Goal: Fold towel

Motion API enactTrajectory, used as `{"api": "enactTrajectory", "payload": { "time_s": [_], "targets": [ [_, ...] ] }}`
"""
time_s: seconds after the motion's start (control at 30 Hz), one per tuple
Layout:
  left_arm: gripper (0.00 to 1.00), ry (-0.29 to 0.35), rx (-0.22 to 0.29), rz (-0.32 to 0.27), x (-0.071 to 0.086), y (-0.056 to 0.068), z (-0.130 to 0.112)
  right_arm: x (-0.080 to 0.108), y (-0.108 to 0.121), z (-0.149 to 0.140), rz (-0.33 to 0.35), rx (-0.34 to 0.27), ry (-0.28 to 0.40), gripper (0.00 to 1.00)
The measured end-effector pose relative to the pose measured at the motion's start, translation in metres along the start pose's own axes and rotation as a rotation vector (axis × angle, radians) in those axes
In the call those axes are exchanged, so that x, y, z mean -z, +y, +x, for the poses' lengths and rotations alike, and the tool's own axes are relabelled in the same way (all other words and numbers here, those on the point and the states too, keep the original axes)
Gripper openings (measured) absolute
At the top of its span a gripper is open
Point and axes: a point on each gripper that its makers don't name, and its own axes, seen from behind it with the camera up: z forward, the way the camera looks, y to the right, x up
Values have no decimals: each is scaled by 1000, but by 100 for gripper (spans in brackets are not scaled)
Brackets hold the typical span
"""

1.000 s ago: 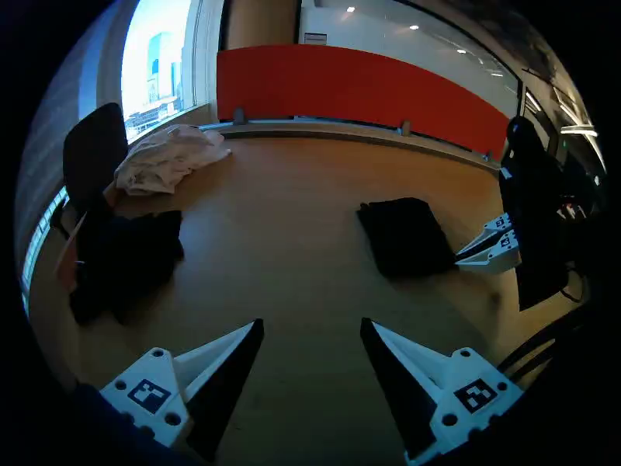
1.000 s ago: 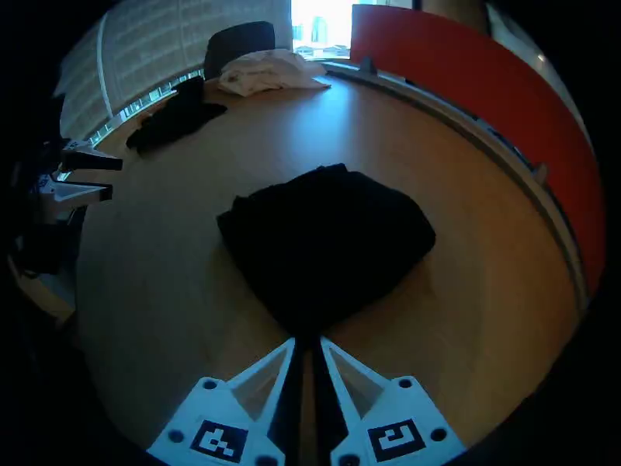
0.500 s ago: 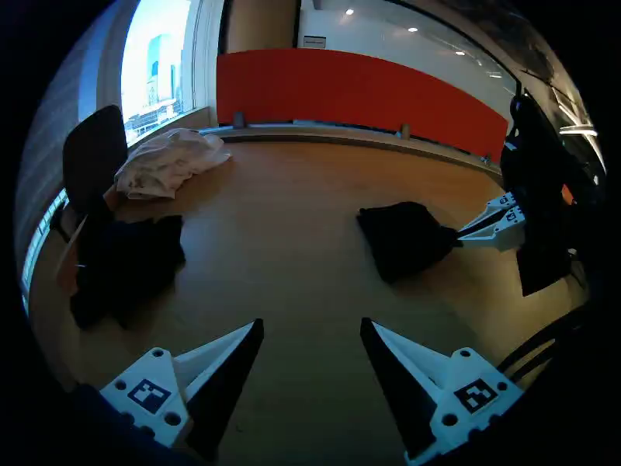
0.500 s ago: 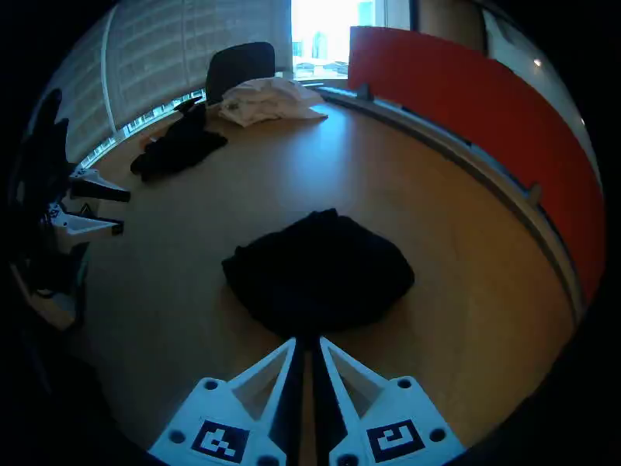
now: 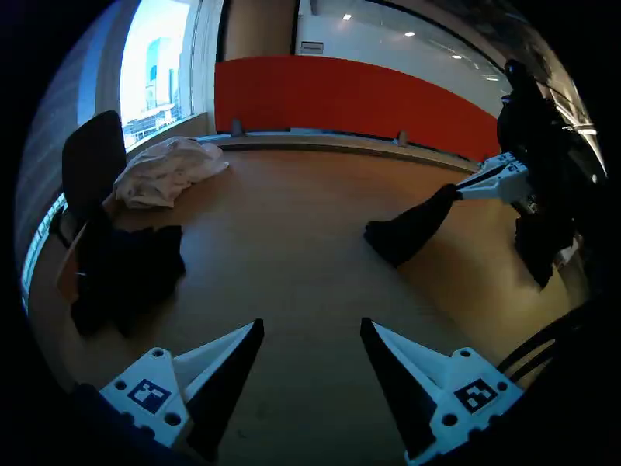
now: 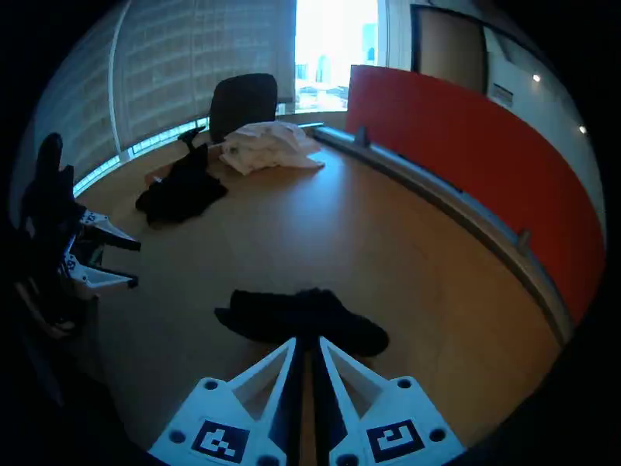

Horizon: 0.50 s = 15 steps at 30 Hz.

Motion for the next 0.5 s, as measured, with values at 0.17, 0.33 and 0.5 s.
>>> {"api": "enactTrajectory", "payload": {
  "time_s": [0.17,0.33,0.5],
  "targets": [
    [92,6,-4,-8,0,1,4,14,8,35,-7,10,52,6],
    [92,12,-1,-11,0,0,7,26,12,57,-10,24,76,6],
    [92,16,1,-15,0,1,10,33,16,64,-14,29,77,6]
  ]
}}
